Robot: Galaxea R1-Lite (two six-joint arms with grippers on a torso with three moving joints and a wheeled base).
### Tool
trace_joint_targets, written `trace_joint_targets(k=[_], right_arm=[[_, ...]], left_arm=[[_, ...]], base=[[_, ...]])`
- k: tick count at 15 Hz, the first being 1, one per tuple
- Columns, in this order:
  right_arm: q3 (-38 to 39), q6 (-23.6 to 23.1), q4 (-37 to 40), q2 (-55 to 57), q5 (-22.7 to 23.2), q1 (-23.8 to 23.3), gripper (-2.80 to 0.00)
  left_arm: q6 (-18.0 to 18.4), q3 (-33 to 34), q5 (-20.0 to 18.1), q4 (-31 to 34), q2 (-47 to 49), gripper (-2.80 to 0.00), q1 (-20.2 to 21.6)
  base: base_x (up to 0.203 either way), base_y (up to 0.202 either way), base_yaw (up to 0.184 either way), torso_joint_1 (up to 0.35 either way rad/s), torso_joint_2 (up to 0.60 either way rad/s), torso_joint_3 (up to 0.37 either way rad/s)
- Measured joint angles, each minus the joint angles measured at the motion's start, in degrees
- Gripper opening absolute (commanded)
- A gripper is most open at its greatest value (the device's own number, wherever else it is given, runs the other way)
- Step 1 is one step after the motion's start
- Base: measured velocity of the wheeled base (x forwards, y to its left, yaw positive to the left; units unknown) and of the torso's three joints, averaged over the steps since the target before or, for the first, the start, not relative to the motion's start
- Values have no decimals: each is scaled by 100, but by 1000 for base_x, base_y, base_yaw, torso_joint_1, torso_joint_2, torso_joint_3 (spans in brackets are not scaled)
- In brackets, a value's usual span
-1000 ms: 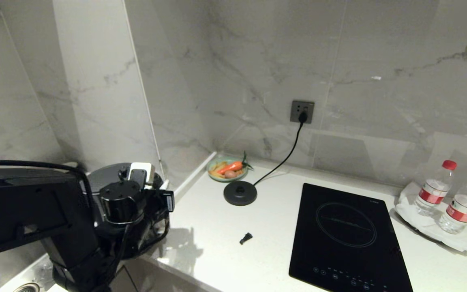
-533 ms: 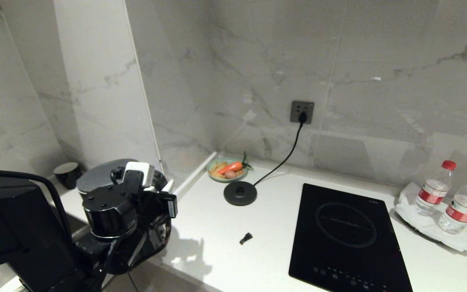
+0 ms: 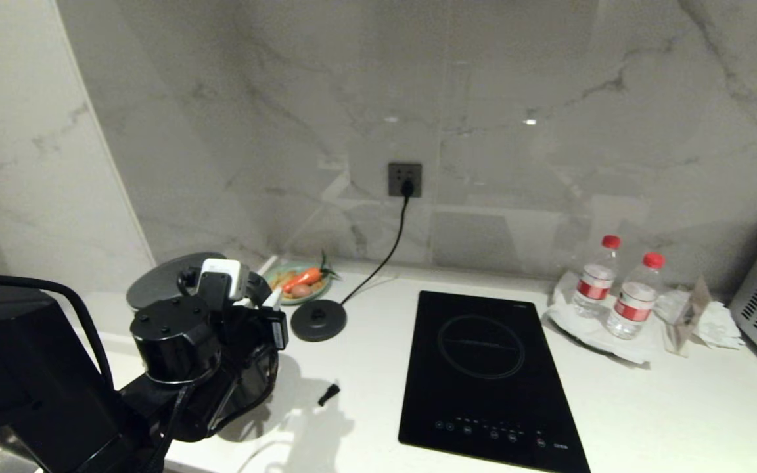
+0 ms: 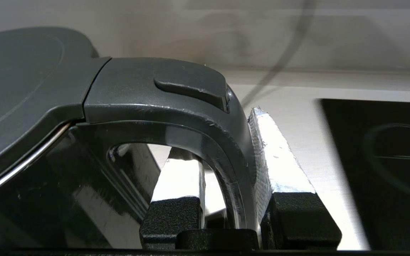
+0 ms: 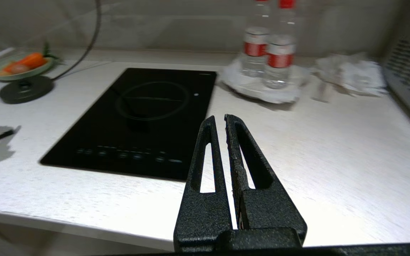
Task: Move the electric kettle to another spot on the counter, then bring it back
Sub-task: Place it on the power base
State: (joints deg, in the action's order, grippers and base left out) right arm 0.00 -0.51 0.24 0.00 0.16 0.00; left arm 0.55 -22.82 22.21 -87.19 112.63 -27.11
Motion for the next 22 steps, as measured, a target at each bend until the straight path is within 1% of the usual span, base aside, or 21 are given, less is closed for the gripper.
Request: trace_joint_targets(k=[2,14,20,22], right_arm=[[0,0,2,0,0,0,-280],[0,2,2,0,0,0,-280],[0,0,0,0,-2,0,-280],[0,-1,2,0,-2,0,-280]], left_arm=[[94,4,-9,0,13,-280,2],[212,0,6,6,104,-280,22],[224,-7,5,1,110,-280,10],[228,-16,-5,3,110,-280,5]], base=[[0,1,-98,4,2,2],[0,0,0,0,0,0],[174,0,2,6,2,2],[29,0,0,4,6,2]])
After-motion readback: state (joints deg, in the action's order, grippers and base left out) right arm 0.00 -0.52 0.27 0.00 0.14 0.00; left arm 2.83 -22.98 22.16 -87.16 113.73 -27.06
